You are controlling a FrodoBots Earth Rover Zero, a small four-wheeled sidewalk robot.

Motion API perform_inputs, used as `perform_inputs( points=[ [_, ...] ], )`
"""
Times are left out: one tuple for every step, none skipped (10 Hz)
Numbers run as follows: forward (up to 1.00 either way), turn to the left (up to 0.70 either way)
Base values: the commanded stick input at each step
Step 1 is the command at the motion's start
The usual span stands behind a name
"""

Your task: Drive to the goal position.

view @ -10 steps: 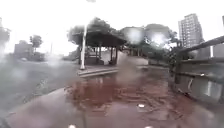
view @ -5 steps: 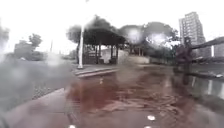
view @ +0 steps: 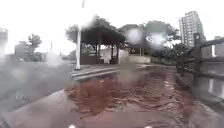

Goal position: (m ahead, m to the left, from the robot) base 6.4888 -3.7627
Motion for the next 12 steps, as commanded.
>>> perform_inputs(
  points=[
    [0.7, -0.35],
    [0.7, -0.31],
    [0.7, -0.26],
    [0.7, 0.0],
    [0.7, 0.0],
    [0.7, 0.0],
    [0.7, 0.0],
    [0.7, -0.02],
    [0.7, -0.04],
    [0.7, -0.35],
    [0.7, -0.35],
    [0.7, 0.0]
  ],
)
